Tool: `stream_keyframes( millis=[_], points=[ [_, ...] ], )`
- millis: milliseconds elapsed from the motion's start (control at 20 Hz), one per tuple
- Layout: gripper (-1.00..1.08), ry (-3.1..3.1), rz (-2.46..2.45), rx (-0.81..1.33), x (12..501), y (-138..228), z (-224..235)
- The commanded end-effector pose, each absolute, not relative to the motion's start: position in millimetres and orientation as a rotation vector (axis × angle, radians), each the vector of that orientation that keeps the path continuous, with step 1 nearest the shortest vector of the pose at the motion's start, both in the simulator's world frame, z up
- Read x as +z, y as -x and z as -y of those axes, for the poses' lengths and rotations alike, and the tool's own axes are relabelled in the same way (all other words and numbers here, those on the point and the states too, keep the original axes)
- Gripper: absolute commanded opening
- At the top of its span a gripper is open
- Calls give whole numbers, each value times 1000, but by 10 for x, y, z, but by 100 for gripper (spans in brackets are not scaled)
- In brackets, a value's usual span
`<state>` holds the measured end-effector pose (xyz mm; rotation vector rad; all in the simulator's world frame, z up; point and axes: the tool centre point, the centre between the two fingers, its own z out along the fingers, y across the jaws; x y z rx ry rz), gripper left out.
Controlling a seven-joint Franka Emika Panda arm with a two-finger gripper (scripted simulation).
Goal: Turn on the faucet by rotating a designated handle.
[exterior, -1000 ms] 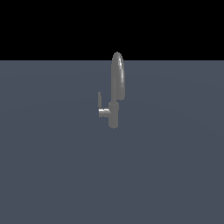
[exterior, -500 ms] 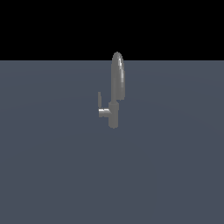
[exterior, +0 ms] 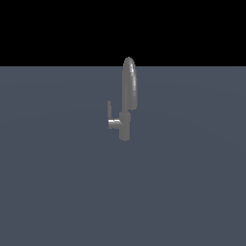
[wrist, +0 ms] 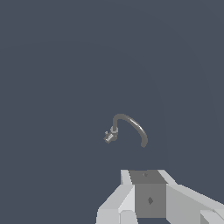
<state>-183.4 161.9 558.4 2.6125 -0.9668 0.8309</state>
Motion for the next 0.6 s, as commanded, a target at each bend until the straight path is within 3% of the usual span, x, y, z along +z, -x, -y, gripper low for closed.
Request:
stream_keyframes(
  millis=[0,550],
  points=[
    [-100,-2559,1027,870,5489,1682,-1728],
    [-100,-2325,1256,963,4712,866,-1942]
  ],
)
